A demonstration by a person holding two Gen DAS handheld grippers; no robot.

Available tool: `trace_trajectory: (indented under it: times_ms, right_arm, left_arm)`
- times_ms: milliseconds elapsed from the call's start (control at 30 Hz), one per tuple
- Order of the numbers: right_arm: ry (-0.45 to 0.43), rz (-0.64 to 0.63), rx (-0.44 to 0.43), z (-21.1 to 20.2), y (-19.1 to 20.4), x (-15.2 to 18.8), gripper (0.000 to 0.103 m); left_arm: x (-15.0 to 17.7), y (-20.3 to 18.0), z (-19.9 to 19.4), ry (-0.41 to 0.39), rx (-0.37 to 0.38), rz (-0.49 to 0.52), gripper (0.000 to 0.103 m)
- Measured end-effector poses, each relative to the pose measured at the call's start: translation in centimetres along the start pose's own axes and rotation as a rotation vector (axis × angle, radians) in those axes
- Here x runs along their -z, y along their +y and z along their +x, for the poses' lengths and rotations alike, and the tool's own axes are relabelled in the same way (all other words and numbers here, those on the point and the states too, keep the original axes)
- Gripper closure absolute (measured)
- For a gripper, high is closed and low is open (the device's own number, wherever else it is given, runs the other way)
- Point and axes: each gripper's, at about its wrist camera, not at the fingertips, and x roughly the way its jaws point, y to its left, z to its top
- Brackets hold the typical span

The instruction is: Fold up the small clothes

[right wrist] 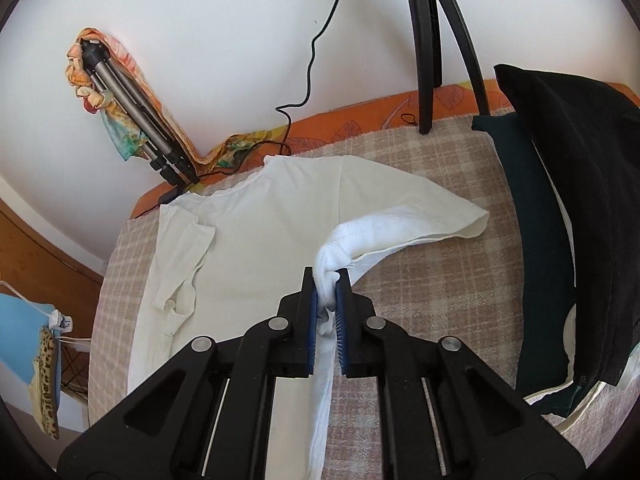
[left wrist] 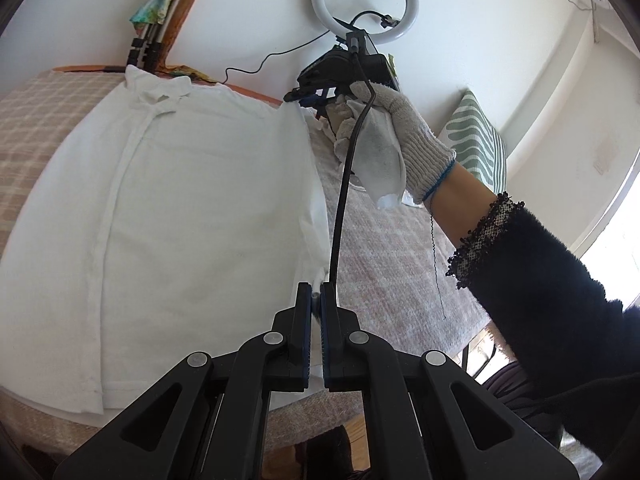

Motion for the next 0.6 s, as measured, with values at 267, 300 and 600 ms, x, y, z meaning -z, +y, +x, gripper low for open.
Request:
trace_trajectory:
  times_ms: [267,300,600]
  right_arm:
    - [0.048,-0.189,0.025,3.8,8.0,1.1,0.094]
    - [0.057,-0.207,0.029,4.4,8.7,1.4,0.094]
    - [0.187,-0.311,0.009,8.7,11.2,4.3,0.088]
  left_arm:
    - [0.7,2.8,-2.5,-0.027,-0.057,-0.061,0.1]
    - [0.9,3.1,-2.7,-0.025,-0.066,-0.066,0.1]
    - [1.8,5.2,-2.6,0.042,-0.119,-0.079,0.1]
